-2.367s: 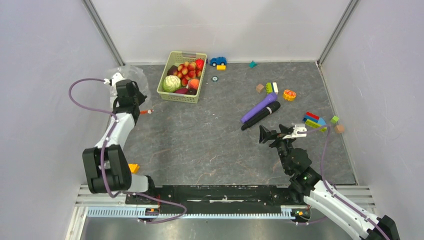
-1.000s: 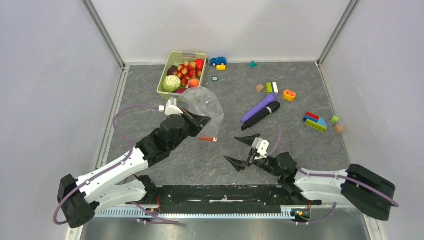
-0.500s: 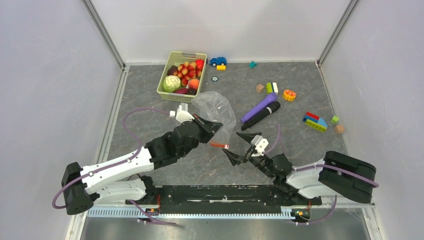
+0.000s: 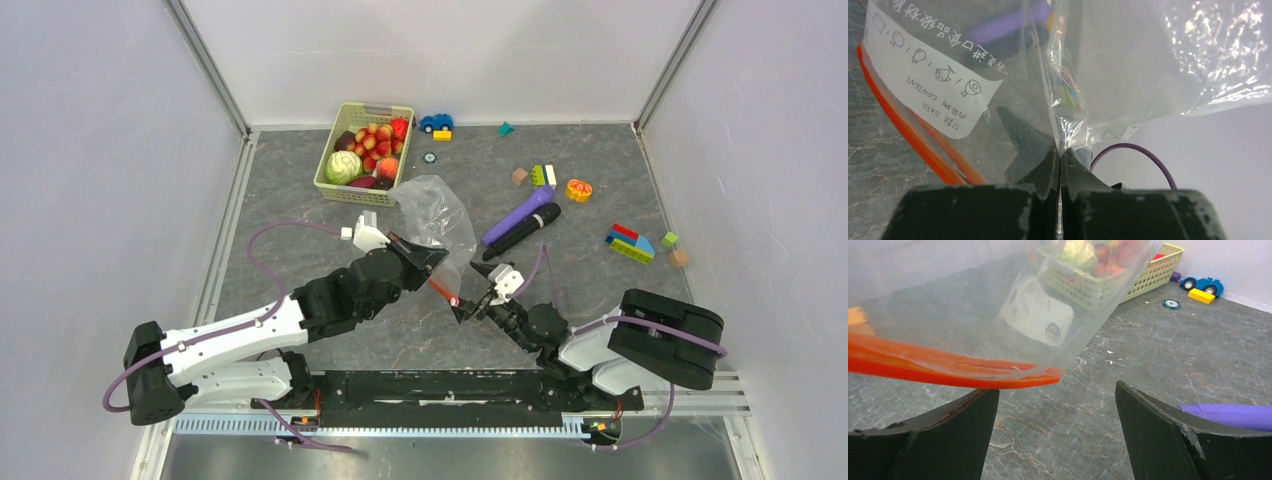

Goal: Place the food in the zip-top bag and seal the zipper

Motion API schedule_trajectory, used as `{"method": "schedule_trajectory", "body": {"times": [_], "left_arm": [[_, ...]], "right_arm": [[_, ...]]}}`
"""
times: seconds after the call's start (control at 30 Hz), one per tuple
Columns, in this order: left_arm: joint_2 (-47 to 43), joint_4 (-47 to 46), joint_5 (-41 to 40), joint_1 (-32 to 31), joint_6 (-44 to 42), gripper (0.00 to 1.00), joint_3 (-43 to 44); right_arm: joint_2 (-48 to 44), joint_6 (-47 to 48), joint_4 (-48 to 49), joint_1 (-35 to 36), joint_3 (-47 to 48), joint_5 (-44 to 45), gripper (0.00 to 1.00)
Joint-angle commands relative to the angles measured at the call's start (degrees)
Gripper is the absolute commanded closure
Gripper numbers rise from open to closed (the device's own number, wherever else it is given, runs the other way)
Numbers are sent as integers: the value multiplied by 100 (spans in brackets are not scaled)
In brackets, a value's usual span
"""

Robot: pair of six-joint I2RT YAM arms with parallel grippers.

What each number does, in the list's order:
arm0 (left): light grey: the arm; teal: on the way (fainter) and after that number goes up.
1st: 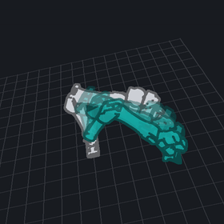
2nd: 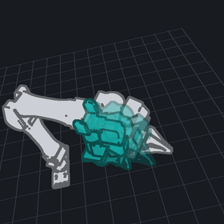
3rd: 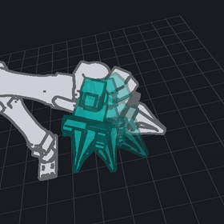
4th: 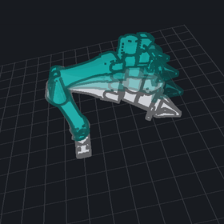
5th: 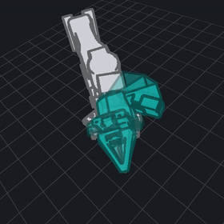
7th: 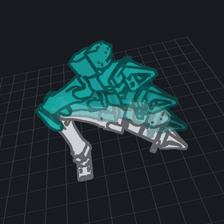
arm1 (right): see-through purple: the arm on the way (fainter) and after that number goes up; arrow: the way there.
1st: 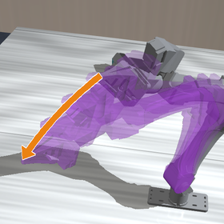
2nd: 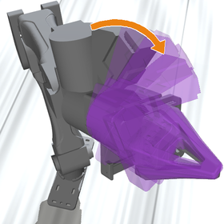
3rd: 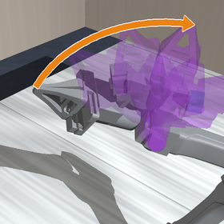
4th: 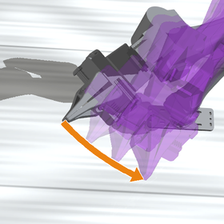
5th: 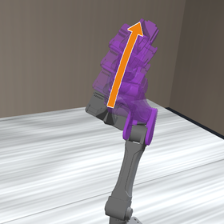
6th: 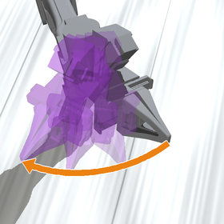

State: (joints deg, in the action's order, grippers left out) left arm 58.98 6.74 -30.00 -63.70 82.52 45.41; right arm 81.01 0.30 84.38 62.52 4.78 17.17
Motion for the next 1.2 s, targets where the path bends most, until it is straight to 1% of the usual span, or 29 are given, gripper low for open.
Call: {"method": "schedule_trajectory", "body": {"times": [0.0, 0.2, 0.3, 0.37, 0.63, 0.73, 0.93, 1.07, 1.17], "left_arm": [[-118, -165, -353, -67, 259, 98, -18], [-163, -165, -521, -75, 387, 98, -126], [-190, -165, -648, -73, 443, 98, -176], [-218, -156, -723, -72, 495, 98, -220], [-242, -85, -839, -73, 651, 98, -251], [-249, -85, -757, -77, 651, 98, -251], [-259, -96, -554, -74, 626, 98, -243], [-282, -95, -516, -76, 673, 98, -293], [-322, -94, -498, -73, 669, 98, -304]], "right_arm": [[197, 76, 2378, 32, 285, 254, 9], [304, -19, 2796, 41, 288, -16, 10], [196, -22, 2795, 63, 253, -219, 10], [99, -188, 2795, 89, 221, -368, 9], [12, -79, 2762, 240, 195, -658, 8], [25, 140, 2751, 319, 199, -397, 8], [-32, 371, 2613, 331, 249, 568, 11], [-61, 665, 2438, 331, 314, 782, 11], [-120, 684, 2225, 331, 379, 807, 12]]}}
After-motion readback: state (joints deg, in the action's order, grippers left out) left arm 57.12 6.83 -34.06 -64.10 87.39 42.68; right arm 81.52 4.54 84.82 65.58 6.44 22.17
